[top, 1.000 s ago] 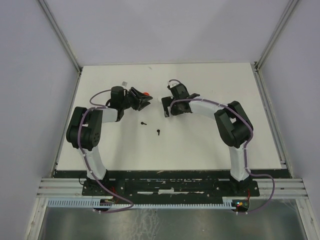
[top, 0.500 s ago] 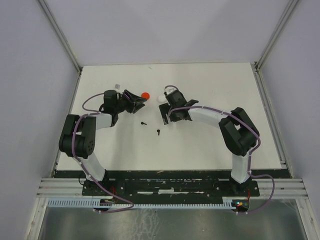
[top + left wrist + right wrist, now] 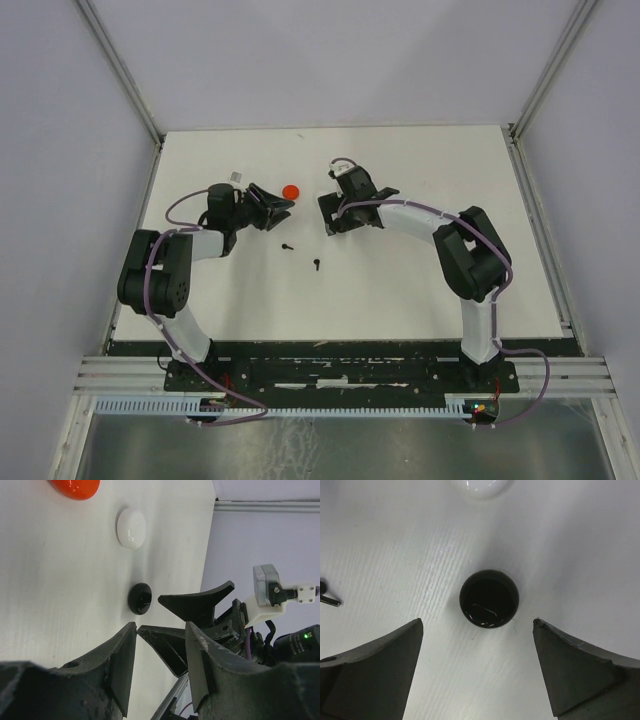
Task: Insert the wireless bluetooth earbuds into the charging case
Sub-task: Pick up the charging case at the center of the board.
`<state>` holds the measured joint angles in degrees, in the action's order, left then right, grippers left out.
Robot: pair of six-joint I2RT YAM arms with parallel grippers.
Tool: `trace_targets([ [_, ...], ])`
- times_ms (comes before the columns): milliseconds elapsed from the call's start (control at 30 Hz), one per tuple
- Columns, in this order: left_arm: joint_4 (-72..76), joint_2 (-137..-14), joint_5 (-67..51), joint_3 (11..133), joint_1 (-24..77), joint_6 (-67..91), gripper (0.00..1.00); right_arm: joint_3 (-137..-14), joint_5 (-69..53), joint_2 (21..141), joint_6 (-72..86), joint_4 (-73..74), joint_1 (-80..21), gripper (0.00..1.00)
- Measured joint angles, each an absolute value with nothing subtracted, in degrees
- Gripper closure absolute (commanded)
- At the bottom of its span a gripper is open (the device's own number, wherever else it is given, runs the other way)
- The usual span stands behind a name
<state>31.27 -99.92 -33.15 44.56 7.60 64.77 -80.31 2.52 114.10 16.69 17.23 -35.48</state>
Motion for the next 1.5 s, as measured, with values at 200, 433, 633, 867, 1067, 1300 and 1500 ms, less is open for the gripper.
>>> trace_targets([
  [200, 31.9, -99.9, -33.4, 44.5, 7.5, 64.8, 0.49, -82.4, 1.0, 117.1, 16.5, 17.2, -35.5, 0.01],
  [433, 31.9, -99.9, -33.6, 44.5, 7.4, 64.8, 0.49, -82.4, 0.0, 118.0, 16.7, 17.3, -35.5, 0.02],
  [633, 32.1, -99.9, -33.6, 44.1, 7.1, 64.8, 0.49, -82.4, -0.9, 118.0, 17.1, 17.2, -35.8, 0.02],
  [867, 33.2, -99.9, -33.6, 43.3, 6.8, 64.8, 0.49, -82.4, -1.4, 118.0, 17.7, 17.2, -37.1, 0.03],
  [1067, 33.4, -99.9, -33.9, 42.5, 6.2, 64.8, 0.49, -81.9, -1.4, 118.0, 17.8, 16.6, -39.1, 0.02],
  [1300, 33.5, -99.4, -34.7, 41.6, 5.3, 64.8, 0.49, -78.8, 2.3, 115.1, 17.6, 16.4, -39.7, 0.02],
  [1500, 33.6, -99.2, -35.1, 41.5, 5.2, 64.8, 0.50, -78.9, 4.1, 114.0, 15.2, 16.6, -37.0, 0.02],
])
